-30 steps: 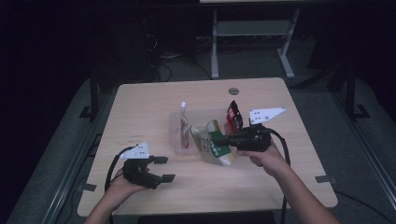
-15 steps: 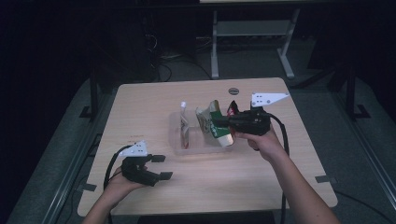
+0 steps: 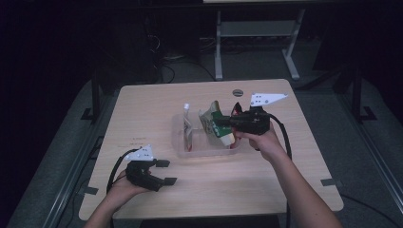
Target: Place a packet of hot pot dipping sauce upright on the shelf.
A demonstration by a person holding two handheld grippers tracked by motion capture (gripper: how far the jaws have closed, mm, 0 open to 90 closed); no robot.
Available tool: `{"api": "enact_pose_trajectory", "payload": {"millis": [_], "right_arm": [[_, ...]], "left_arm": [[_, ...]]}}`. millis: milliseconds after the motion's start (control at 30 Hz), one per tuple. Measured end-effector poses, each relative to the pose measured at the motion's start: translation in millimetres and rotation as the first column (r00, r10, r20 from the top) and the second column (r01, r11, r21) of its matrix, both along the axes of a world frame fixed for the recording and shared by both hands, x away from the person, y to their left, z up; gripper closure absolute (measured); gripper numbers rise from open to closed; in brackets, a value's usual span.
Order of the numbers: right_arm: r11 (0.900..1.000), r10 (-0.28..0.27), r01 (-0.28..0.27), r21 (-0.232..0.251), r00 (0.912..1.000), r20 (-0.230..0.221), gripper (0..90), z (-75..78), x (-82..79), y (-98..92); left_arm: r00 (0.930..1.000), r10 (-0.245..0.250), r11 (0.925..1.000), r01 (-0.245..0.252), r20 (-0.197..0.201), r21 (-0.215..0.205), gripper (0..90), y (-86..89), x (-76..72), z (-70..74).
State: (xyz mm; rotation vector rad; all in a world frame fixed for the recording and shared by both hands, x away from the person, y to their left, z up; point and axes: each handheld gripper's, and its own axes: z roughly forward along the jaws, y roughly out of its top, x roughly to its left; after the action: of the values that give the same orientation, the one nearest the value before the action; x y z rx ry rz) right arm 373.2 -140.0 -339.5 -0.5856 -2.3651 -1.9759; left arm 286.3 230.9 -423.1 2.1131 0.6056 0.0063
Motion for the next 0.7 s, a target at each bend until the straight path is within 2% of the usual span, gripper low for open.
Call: {"api": "enact_pose_trajectory", "payload": {"millis": [200, 500, 567, 633, 700], "right_arm": [[0.998, -0.021, 0.019, -0.051, 0.9995, -0.026, 90.0, -14.0, 4.2, 2.3], [0.995, -0.042, 0.038, -0.089, 0.9985, -0.034, 90.0, -21.4, 5.7, 6.3], [0.995, -0.053, 0.05, -0.09, 0.998, -0.034, 90.0, -24.2, 6.2, 5.9], [0.996, -0.056, 0.052, -0.07, 0.9972, -0.05, 90.0, -27.8, 7.4, 4.0], [0.995, -0.071, 0.067, -0.08, 0.9965, -0.046, 90.0, -28.2, 7.8, 2.4]], "left_arm": [[1.0, -0.008, 0.9999, 0.008, -0.003, 0.007, 24.4, -1.4, 0.2, -1.5], [0.9998, -0.02, 0.9996, 0.02, -0.006, 0.018, 24.4, -3.9, 0.1, -3.8], [0.9997, -0.02, 0.9997, 0.021, -0.011, 0.016, 24.4, -5.2, -0.6, -4.3], [0.9996, -0.025, 0.9994, 0.026, -0.009, 0.024, 24.4, -5.8, -0.7, -4.6], [0.9996, -0.027, 0.9993, 0.027, -0.011, 0.027, 24.4, -6.3, -0.5, -5.2]]}}
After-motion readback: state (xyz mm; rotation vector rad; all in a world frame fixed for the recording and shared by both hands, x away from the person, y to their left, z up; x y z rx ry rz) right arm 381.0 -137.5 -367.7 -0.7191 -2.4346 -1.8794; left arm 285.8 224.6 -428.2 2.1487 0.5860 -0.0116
